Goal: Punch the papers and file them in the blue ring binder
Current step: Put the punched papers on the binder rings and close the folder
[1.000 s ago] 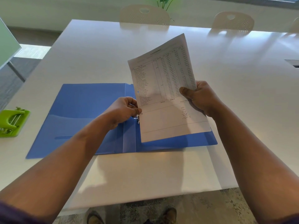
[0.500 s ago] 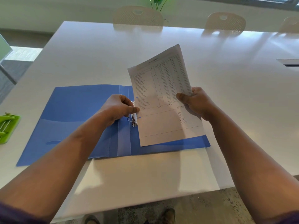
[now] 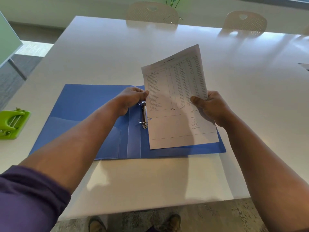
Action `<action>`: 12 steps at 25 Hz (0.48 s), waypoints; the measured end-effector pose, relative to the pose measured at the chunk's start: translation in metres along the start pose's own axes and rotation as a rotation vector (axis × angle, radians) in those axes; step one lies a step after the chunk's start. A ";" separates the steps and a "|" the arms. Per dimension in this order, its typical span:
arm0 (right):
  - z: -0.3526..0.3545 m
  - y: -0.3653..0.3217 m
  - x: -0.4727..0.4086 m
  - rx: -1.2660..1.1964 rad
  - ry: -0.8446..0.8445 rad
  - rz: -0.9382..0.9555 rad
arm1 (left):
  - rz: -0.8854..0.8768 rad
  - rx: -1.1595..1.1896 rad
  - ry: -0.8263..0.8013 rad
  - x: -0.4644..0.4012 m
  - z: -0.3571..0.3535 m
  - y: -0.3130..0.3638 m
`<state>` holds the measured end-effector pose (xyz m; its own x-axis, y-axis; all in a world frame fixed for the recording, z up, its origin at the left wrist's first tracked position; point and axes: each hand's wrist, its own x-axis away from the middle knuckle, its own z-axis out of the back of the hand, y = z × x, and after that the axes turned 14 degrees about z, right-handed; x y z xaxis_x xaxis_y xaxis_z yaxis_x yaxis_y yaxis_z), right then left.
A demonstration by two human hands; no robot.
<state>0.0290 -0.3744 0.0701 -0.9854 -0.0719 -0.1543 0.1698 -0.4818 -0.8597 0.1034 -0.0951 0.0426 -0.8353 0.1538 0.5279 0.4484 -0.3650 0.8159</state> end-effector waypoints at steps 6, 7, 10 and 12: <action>0.004 -0.006 -0.004 0.049 -0.021 0.002 | 0.049 0.053 0.029 -0.006 -0.004 0.005; 0.004 -0.007 -0.004 0.061 -0.025 0.002 | 0.052 0.059 0.028 -0.007 -0.002 0.004; 0.002 -0.009 -0.008 0.076 -0.034 0.008 | 0.038 0.046 0.046 -0.008 0.001 0.001; 0.001 -0.011 -0.011 0.085 -0.042 0.020 | 0.031 0.043 0.056 -0.008 0.003 -0.001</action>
<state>0.0375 -0.3688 0.0820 -0.9818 -0.1178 -0.1490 0.1895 -0.5525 -0.8117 0.1109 -0.0937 0.0383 -0.8368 0.0912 0.5399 0.4866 -0.3284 0.8096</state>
